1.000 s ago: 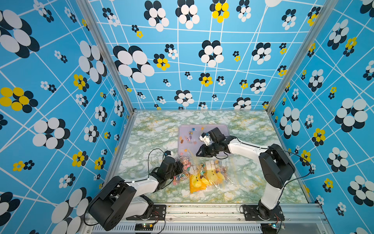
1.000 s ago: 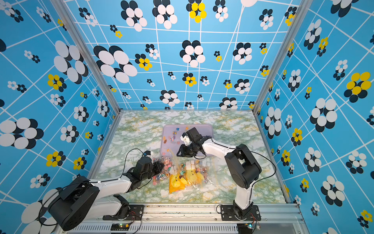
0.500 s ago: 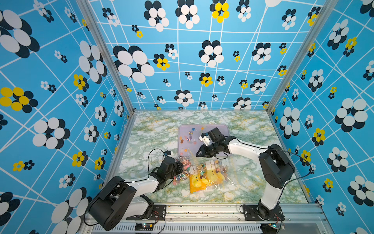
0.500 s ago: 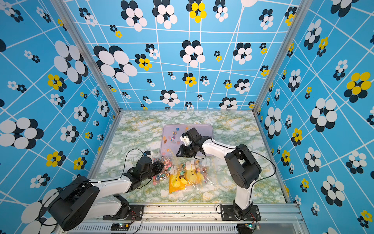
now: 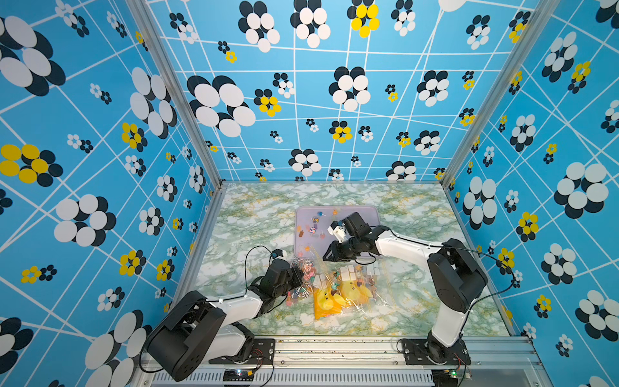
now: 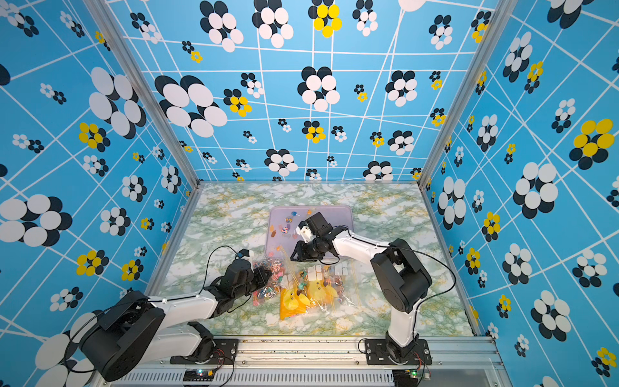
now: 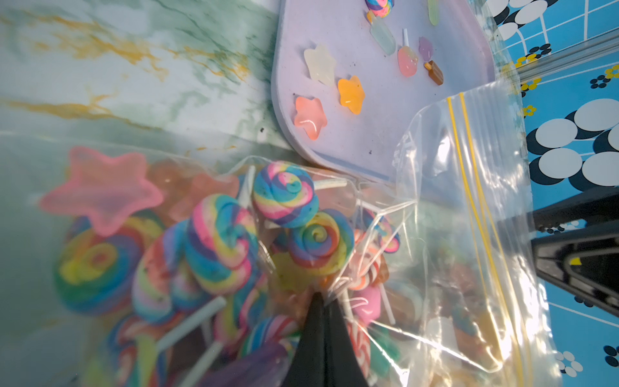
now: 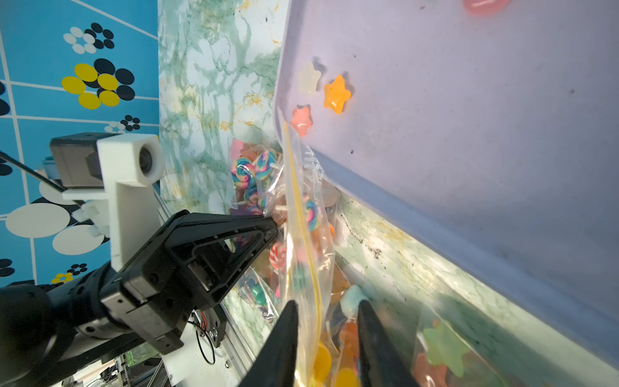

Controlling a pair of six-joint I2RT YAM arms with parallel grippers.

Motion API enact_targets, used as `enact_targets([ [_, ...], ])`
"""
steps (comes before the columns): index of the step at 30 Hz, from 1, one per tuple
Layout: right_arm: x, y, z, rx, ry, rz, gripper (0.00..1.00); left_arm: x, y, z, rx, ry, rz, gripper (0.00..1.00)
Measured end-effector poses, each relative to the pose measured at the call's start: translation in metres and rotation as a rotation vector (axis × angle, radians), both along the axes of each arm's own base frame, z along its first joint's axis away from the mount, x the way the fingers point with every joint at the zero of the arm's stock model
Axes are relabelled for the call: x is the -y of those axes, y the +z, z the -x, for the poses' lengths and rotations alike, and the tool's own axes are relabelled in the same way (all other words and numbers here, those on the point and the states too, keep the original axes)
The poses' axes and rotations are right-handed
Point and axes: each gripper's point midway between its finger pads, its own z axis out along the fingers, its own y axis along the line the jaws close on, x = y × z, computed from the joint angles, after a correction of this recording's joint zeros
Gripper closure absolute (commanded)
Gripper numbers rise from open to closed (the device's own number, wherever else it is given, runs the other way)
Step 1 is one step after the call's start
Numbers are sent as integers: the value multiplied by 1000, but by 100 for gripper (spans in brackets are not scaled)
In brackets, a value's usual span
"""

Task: Pour candies out of the ziploc bag
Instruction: Open the ziploc bag at the center of the board.

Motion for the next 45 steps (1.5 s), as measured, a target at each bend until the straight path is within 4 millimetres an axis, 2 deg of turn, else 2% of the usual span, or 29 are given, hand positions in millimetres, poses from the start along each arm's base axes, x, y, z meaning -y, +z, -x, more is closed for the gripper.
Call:
enact_targets([
  [4,0,-6,0,-7,5,9,76,0,0,0,0,0,0,100],
  [13,-8,-11,11,-18,40,12,64,0,0,-1,2,0,1,100],
  [15,-10,-11,14,-18,50,12,64,1,0,-1,4,0,3,100],
  [18,-13,-12,18,-18,63,12,99,1,1,-1,6,-1,4,99],
  [19,-14,-12,19,-20,67,13,100,1,1,-1,5,-2,6,94],
  [21,-14,-14,19,-22,69,15,100,1,3,-1,5,-2,4,75],
  [23,-14,-13,19,-20,69,14,100,1,13,-3,13,-6,2,47],
  [24,-14,-13,19,-19,69,14,100,1,20,-5,23,-9,-3,40],
  [27,-15,-11,18,-15,70,10,100,4,57,-15,90,-16,-14,28],
  [28,-15,-9,18,-14,71,6,100,6,77,-20,132,-20,-12,26],
  [31,-17,-4,18,-12,70,-11,100,13,125,-32,238,-34,4,27],
  [33,-21,2,17,-5,72,-35,100,17,141,-37,269,-43,12,31],
  [36,-27,13,16,12,72,-73,100,25,131,-41,238,-71,4,40],
  [39,-32,25,19,36,79,-115,100,34,103,-38,153,-102,-11,48],
  [41,-33,33,22,48,78,-138,100,38,92,-35,117,-117,-13,52],
  [45,-33,41,23,67,74,-165,100,45,91,-35,114,-130,8,54],
])
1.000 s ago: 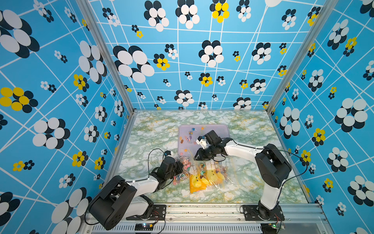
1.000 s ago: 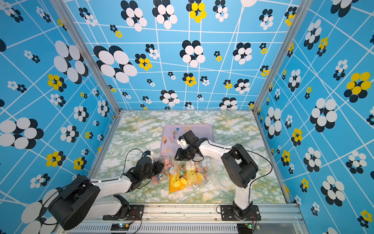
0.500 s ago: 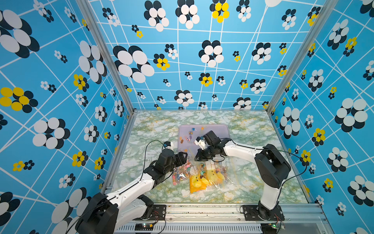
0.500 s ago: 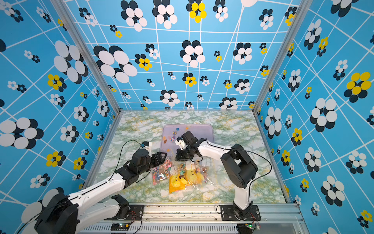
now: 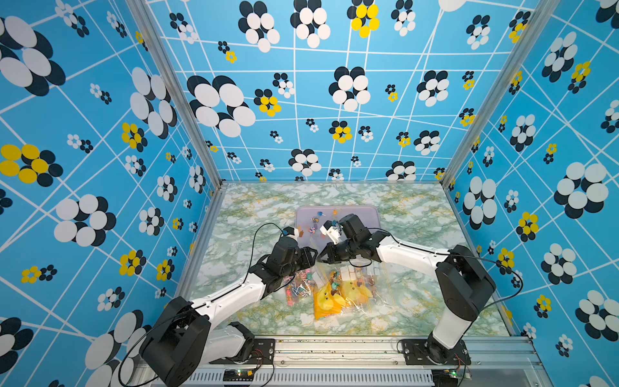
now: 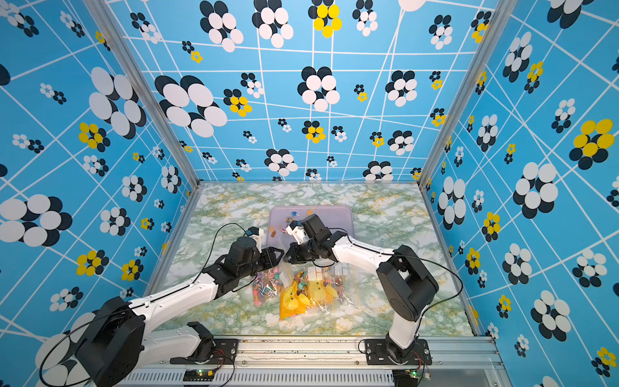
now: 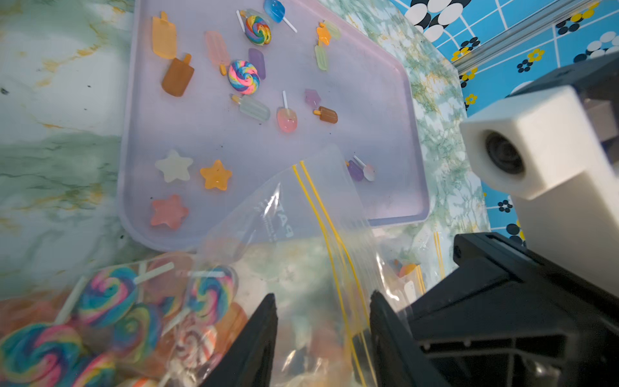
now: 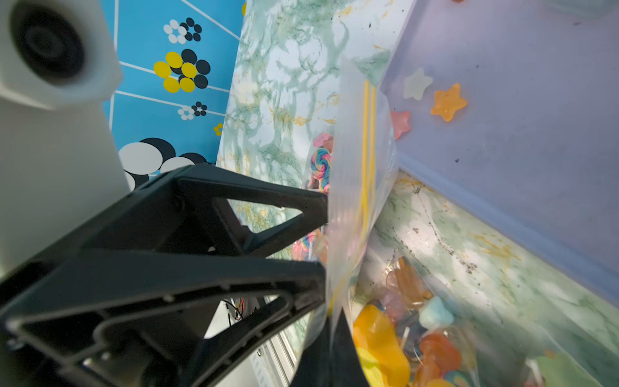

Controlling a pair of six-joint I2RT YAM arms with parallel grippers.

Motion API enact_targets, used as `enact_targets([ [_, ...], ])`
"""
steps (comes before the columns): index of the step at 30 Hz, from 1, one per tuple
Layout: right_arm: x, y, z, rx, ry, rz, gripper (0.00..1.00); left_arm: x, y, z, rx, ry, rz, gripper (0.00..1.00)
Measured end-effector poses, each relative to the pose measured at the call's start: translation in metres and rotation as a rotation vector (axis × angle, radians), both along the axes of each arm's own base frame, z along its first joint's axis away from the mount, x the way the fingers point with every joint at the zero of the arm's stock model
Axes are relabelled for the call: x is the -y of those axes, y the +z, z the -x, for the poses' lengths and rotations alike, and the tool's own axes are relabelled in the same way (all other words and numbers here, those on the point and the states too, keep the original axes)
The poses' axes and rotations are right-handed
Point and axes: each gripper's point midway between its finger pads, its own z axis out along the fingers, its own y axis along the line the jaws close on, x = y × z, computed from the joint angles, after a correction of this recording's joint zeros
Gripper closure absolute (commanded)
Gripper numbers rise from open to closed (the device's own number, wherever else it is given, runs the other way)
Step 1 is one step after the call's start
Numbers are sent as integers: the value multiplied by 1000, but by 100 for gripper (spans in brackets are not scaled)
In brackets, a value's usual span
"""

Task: Pour candies out of the ziploc bag
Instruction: Open the ziploc bag at the center of the board.

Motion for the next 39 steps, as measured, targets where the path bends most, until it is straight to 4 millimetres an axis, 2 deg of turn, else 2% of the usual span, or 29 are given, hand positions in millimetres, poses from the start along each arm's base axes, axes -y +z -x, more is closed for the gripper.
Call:
enact_targets([
  [9,-1,0,1,-7,-4,-4,100,4,4,0,8,-5,20,42],
  [20,-2,-1,4,-10,0,0,100,9,22,5,40,-11,60,41],
  [26,-2,0,3,-10,0,0,100,11,26,8,49,-19,68,49],
  [32,-3,-1,5,-13,3,7,100,12,18,6,30,-17,56,56],
  [33,-3,-2,6,-14,3,9,100,12,17,6,27,-16,54,61],
  [39,-2,-1,7,-14,2,13,100,13,15,8,23,-24,49,73],
])
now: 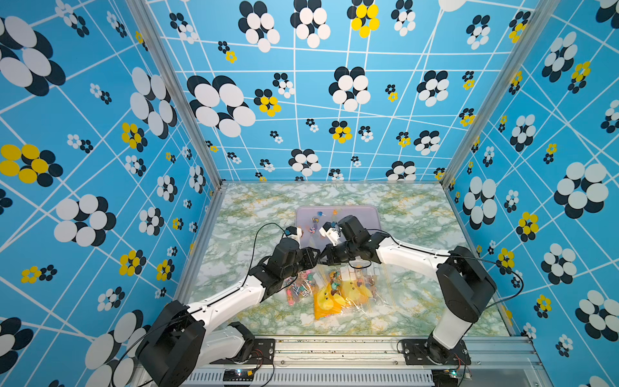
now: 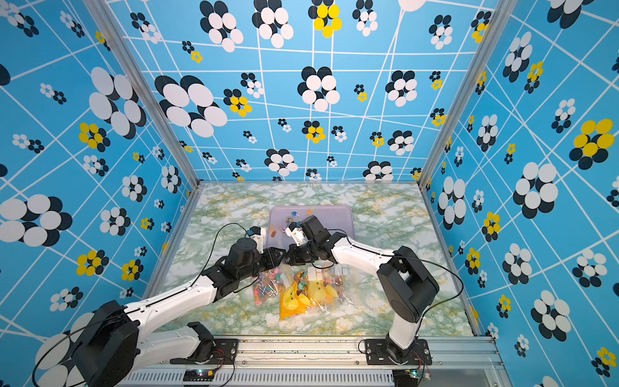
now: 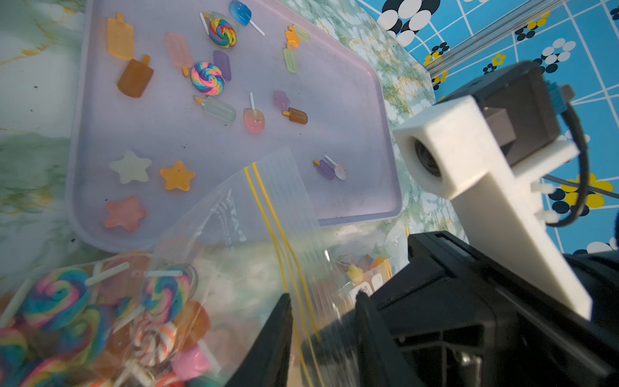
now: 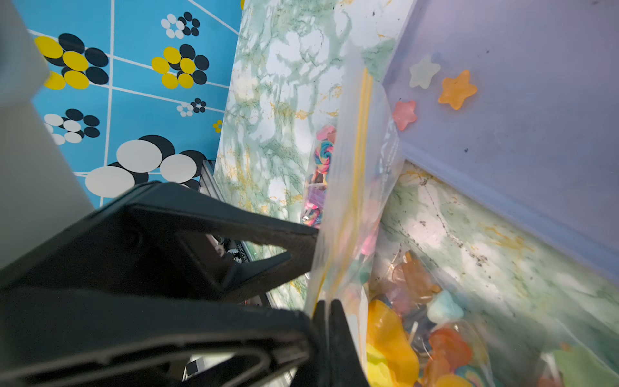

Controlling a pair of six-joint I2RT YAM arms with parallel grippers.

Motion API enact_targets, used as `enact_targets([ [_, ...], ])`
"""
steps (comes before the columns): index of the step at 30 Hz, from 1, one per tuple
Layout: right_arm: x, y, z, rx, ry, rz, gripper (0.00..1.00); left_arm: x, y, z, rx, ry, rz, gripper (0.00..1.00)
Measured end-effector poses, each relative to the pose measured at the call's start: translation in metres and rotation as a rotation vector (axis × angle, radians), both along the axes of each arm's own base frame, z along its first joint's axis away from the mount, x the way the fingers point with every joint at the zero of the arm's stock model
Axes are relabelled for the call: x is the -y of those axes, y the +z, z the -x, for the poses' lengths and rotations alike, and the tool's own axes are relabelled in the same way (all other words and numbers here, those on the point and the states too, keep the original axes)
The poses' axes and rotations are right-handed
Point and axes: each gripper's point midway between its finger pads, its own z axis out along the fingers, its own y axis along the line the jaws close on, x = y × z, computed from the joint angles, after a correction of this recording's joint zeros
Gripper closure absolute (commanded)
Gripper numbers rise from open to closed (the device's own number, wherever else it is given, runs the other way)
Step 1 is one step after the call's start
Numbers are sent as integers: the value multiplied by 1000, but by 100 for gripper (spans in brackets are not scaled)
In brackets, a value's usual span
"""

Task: Pour candies out of the ziploc bag
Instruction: Open the ziploc bag at the center of the board.

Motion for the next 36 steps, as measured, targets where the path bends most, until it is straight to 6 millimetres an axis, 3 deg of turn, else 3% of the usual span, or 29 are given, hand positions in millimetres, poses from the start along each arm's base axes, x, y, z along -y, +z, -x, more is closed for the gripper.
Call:
enact_targets([
  [9,3,3,-5,37,-15,27,100,-5,-7,4,-20,5,-25,99],
  [18,14,13,-14,123,-43,100,100,-26,1,7,-6,44,-65,100],
  [25,26,10,-22,165,-81,172,100,-39,7,11,5,58,-114,100],
  [36,49,8,-33,230,-146,300,98,-46,43,12,108,67,-101,100],
])
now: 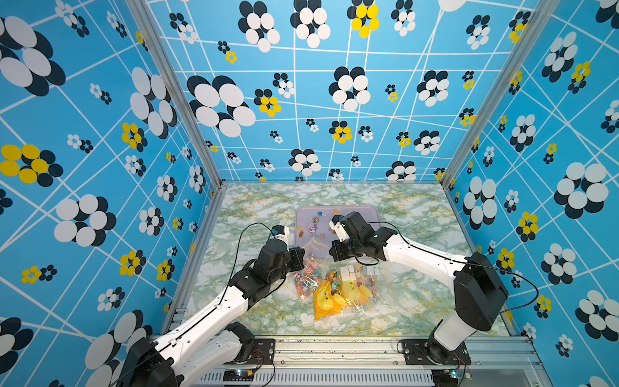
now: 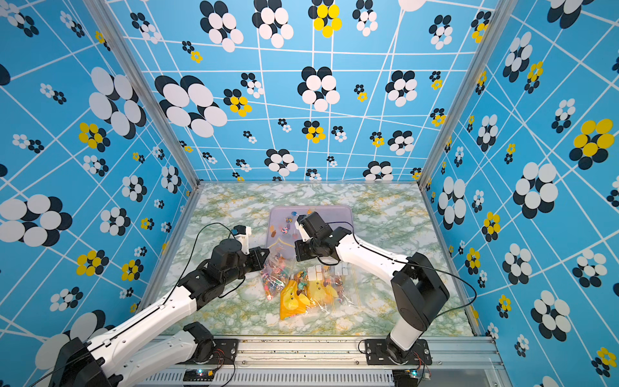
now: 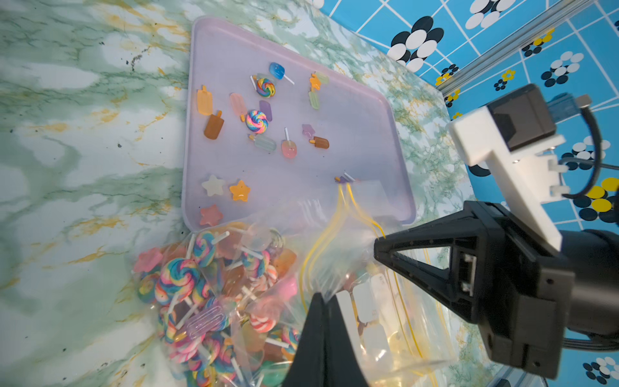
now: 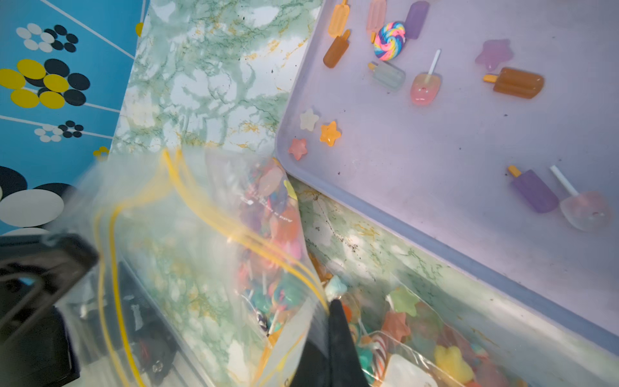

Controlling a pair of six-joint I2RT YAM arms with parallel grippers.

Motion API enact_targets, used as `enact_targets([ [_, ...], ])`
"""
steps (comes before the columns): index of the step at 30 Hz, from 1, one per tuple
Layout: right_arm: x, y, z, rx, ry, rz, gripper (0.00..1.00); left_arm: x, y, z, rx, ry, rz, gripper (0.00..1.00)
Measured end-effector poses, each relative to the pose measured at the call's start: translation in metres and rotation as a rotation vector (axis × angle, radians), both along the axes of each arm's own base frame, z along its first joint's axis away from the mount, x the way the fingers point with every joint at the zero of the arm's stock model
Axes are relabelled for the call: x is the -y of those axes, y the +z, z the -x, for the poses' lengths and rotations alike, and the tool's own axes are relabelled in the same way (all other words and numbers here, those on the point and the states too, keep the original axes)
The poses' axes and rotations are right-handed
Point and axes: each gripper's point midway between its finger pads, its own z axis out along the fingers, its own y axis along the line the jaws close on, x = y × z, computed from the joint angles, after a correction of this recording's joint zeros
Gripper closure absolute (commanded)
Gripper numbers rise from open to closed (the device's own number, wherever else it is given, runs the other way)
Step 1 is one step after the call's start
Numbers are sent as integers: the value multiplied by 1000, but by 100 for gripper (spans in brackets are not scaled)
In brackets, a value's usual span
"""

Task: Pour candies out of the ziploc bag
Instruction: Open the ziploc bag at the center of the board, then pick up the ziploc bag from the center of the board.

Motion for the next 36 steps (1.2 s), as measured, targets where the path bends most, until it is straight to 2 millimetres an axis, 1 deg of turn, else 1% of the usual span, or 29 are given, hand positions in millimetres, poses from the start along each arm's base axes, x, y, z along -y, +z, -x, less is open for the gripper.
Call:
enact_targets([
  [1,0,0,0,0,-1,2,94,0,3,0,8,-1,2,100],
  [2,1,0,0,0,-3,5,89,0,6,0,16,-3,4,95],
  [3,1,-1,0,1,-4,7,85,1,8,-1,24,-7,4,80],
  [4,2,-1,-1,3,-6,8,81,1,9,-1,29,-11,-1,69],
  [6,2,1,-2,10,-7,11,69,2,10,0,31,-18,4,48],
  [7,2,2,-3,13,-10,12,65,3,11,0,35,-22,6,43],
  [8,2,3,-4,18,-10,14,62,3,12,0,37,-24,12,39],
  [9,3,4,-5,20,-10,14,58,3,14,1,42,-23,15,37],
  [14,8,13,-11,36,-11,19,52,-3,25,1,72,-6,35,36],
  [17,13,21,-15,48,-12,21,49,-8,24,-1,73,13,42,35],
  [19,16,27,-17,58,-12,20,49,-11,15,-1,58,28,43,35],
  [22,16,37,-20,77,-1,5,48,-19,-9,1,6,55,39,36],
  [25,12,41,-19,71,18,-18,48,-24,-27,5,-37,76,41,36],
  [27,11,42,-17,58,32,-34,48,-26,-35,6,-53,86,45,36],
  [31,7,36,-16,17,54,-62,46,-28,-41,10,-65,97,69,36],
  [34,1,25,-14,-34,74,-76,45,-29,-46,13,-76,103,94,36],
  [36,-3,17,-13,-66,89,-84,45,-29,-54,15,-91,111,108,34],
])
